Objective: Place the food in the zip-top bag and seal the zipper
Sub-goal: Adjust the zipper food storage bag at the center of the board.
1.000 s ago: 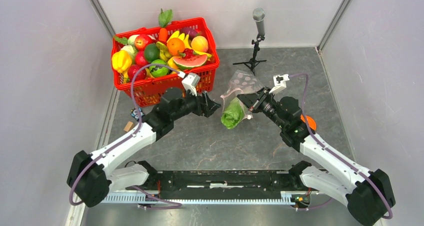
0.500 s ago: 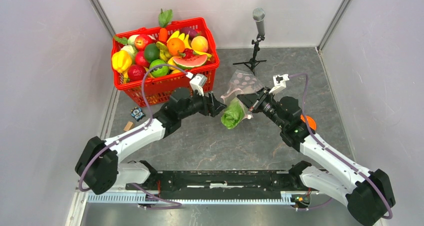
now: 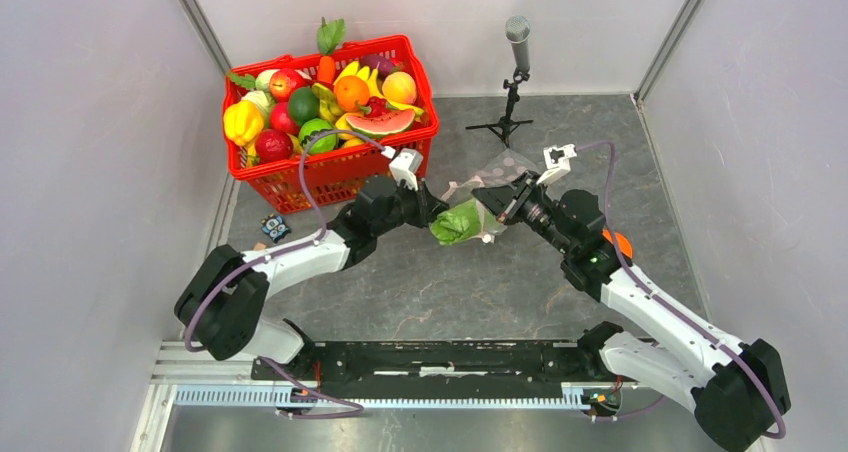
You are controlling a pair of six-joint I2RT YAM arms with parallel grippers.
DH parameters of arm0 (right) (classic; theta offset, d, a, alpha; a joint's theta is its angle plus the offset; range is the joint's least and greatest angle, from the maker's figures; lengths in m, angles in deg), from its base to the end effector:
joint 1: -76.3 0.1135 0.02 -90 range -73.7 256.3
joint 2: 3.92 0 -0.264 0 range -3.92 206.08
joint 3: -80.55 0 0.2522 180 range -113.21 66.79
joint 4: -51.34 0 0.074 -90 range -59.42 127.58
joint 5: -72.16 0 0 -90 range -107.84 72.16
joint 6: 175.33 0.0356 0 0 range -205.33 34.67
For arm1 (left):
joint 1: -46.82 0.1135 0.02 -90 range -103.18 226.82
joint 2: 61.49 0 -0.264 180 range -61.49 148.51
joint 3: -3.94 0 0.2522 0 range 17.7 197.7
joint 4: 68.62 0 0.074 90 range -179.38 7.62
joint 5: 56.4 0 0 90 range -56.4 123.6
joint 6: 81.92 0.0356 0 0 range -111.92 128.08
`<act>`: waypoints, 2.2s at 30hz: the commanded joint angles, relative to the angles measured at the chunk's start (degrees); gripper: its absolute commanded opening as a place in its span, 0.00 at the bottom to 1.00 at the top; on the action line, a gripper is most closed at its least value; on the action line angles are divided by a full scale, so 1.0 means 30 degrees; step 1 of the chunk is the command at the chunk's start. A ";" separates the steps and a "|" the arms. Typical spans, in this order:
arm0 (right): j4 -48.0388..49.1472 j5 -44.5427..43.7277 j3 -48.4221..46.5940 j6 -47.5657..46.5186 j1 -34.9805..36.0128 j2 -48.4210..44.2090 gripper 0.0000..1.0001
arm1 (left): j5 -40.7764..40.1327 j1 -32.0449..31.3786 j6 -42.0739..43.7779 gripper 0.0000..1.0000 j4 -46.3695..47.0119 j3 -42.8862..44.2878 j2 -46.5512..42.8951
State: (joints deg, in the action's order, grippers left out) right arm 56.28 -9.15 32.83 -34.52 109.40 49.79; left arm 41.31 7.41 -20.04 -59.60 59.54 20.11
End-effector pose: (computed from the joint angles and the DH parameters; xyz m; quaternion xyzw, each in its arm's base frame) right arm 0.1845 0.1267 0.2980 0.0571 0.7112 0.5072 0.4834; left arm 0.2385 -0.2022 0.2322 0.1187 0.7941 -0.3748 0.4635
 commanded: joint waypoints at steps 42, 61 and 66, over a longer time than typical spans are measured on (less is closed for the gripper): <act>-0.7448 -0.4115 -0.6562 -0.8534 -0.0135 0.0386 0.00 | 0.1835 0.0835 0.2222 0.02 -1.2364 1.2089 0.1254; 0.3490 0.4639 0.0710 -0.8573 0.0845 -0.3157 0.00 | 0.2600 0.0894 0.1620 0.02 -0.4141 0.3024 -0.3587; 0.1763 0.4275 0.1551 -0.9531 0.0859 -0.3734 0.00 | 0.2113 0.0894 0.1796 0.10 -0.3947 0.1424 -0.4380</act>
State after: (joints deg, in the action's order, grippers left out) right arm 57.17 1.69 36.09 -60.25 111.81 38.88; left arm 48.89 9.83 -14.60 -77.45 66.91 7.70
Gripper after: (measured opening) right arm 0.010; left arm 0.094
